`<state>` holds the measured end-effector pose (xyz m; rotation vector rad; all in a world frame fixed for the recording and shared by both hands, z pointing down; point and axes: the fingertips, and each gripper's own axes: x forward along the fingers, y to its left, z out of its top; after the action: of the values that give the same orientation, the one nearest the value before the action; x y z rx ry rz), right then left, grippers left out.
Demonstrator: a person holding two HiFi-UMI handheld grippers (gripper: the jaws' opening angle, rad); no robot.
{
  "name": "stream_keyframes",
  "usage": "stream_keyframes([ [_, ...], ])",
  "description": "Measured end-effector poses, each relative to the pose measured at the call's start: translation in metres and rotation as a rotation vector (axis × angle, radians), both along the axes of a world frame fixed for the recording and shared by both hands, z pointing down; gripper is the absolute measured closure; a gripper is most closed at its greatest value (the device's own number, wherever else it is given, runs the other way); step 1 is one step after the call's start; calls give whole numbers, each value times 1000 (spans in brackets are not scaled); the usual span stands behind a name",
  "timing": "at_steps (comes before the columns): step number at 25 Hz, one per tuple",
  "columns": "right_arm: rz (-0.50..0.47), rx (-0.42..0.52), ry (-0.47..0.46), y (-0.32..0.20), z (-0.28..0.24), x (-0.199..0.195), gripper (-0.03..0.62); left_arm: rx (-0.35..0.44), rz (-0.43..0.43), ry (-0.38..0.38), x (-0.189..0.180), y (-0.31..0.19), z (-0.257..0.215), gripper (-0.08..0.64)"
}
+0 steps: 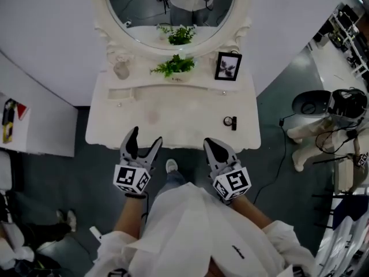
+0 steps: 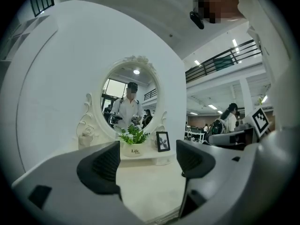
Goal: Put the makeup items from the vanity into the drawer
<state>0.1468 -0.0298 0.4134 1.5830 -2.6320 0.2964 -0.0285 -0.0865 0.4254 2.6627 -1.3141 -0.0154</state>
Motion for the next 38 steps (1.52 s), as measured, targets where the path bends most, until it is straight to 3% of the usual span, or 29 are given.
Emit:
stream_keyframes([
  [5, 15, -22, 8, -55, 11, -25, 575, -61, 11, -11, -9, -52, 27, 199],
  [12, 34, -71, 29, -109, 36, -56, 575, -160, 40, -10, -14, -88, 70, 199],
  [20, 13, -132, 75, -134, 63, -75, 575, -271, 15, -91, -19, -108, 118, 199],
  [28, -37, -190, 76, -163, 98, -91, 575, -329, 0, -150, -15, -125, 153, 199],
  [38, -111, -335, 98, -187, 162, -96, 575, -413, -9, -228, 3, -142, 194, 193],
])
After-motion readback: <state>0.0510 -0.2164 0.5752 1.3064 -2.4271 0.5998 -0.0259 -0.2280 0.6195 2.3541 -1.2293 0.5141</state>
